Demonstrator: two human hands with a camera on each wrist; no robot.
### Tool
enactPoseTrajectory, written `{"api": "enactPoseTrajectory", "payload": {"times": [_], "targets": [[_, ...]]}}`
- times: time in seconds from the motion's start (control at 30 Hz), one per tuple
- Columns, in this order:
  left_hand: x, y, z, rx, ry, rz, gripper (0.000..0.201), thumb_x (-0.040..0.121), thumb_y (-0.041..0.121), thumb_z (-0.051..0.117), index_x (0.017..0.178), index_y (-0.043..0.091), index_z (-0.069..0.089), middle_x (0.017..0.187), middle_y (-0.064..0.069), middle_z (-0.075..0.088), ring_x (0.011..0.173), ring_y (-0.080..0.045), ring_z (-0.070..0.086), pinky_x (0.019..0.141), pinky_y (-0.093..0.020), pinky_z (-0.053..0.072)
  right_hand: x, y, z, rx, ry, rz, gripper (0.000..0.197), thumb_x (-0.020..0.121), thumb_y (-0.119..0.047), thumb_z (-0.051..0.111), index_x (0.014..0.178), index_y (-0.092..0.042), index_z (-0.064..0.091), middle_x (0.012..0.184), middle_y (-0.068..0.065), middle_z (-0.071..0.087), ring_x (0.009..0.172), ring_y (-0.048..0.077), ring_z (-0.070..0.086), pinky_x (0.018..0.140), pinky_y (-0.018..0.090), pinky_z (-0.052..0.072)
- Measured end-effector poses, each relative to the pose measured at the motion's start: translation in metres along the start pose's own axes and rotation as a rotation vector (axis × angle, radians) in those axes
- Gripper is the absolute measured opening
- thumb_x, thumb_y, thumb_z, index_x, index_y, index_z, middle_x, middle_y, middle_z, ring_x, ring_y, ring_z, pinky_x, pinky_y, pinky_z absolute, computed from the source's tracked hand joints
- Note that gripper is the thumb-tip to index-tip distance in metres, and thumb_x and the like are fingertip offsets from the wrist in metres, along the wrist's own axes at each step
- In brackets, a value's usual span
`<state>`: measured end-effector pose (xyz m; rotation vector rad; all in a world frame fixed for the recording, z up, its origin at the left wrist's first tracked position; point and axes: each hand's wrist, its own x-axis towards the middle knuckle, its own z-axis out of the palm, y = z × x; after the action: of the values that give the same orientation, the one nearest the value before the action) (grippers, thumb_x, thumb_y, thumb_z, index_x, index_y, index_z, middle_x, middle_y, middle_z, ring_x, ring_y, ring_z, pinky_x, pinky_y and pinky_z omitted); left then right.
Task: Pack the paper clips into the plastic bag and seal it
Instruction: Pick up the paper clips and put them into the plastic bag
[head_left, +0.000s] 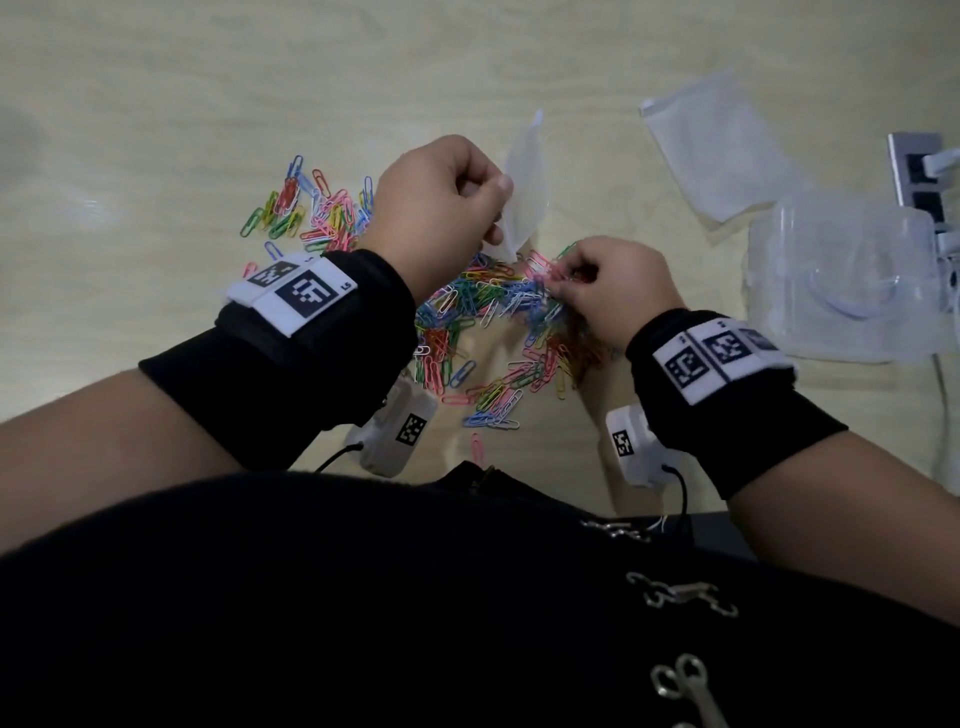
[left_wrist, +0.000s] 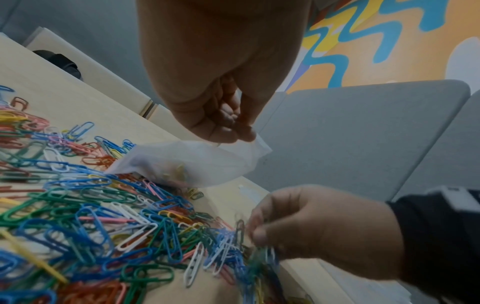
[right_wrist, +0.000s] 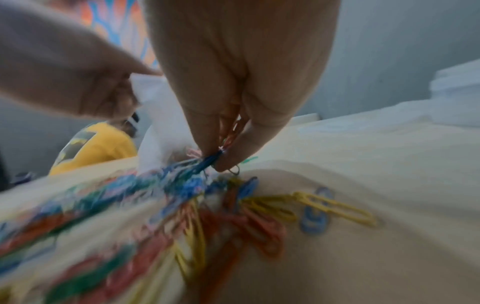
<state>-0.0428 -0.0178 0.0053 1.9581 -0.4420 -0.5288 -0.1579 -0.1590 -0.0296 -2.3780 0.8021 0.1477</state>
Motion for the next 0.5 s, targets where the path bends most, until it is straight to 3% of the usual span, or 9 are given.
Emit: {"api": "enactPoseTrajectory", "payload": {"times": [0.13, 0.23, 0.3, 0.4, 0.5], "targets": [[-0.002, -0.001, 0.002, 0.037, 0.006, 0.004, 0.013, 0.092, 0.019, 0.060, 0.079, 0.018, 0.058, 0.075, -0.016, 0.072, 0.048, 0.002, 0.062, 0.061, -0.026, 0.051, 0.000, -0.010, -0.019, 0.541, 0.067, 0.174, 0.018, 0.079, -0.008, 0.073, 0.072, -0.023, 0.065, 0.069, -0.005, 0.062, 0.063, 0.011, 0.061, 0.069, 0.027, 0.057], [-0.003, -0.001, 0.006, 0.061, 0.008, 0.003, 0.011, 0.092, 0.019, 0.060, 0.087, 0.009, 0.061, 0.077, -0.018, 0.071, 0.048, 0.004, 0.061, 0.071, -0.034, 0.058, -0.002, -0.025, -0.031, 0.855, 0.087, 0.221, 0.016, 0.083, -0.001, 0.068, 0.078, -0.015, 0.063, 0.074, 0.002, 0.062, 0.066, 0.010, 0.064, 0.068, 0.021, 0.058], [-0.004, -0.002, 0.009, 0.062, -0.008, -0.007, 0.011, 0.092, 0.018, 0.060, 0.087, 0.009, 0.061, 0.070, -0.013, 0.068, 0.051, 0.002, 0.064, 0.072, -0.038, 0.059, -0.003, -0.036, -0.033, 1.011, 0.085, 0.219, 0.014, 0.085, 0.001, 0.065, 0.080, -0.011, 0.063, 0.078, 0.003, 0.064, 0.068, 0.009, 0.065, 0.068, 0.019, 0.057], [-0.006, -0.001, 0.012, 0.065, -0.040, 0.003, 0.014, 0.092, 0.019, 0.060, 0.079, 0.016, 0.057, 0.063, -0.001, 0.061, 0.054, 0.000, 0.067, 0.070, -0.040, 0.059, -0.003, -0.050, -0.031, 1.133, 0.019, 0.229, 0.012, 0.087, 0.002, 0.062, 0.081, -0.009, 0.061, 0.079, 0.003, 0.064, 0.062, 0.005, 0.065, 0.062, 0.016, 0.056], [-0.009, 0.001, 0.015, 0.068, -0.044, 0.029, 0.021, 0.093, 0.019, 0.059, 0.073, 0.022, 0.052, 0.065, -0.003, 0.065, 0.052, 0.002, 0.065, 0.069, -0.038, 0.059, -0.002, -0.055, -0.024, 1.080, -0.018, 0.254, 0.014, 0.087, 0.001, 0.063, 0.078, -0.009, 0.060, 0.073, 0.003, 0.063, 0.059, 0.007, 0.064, 0.064, 0.018, 0.057]]}}
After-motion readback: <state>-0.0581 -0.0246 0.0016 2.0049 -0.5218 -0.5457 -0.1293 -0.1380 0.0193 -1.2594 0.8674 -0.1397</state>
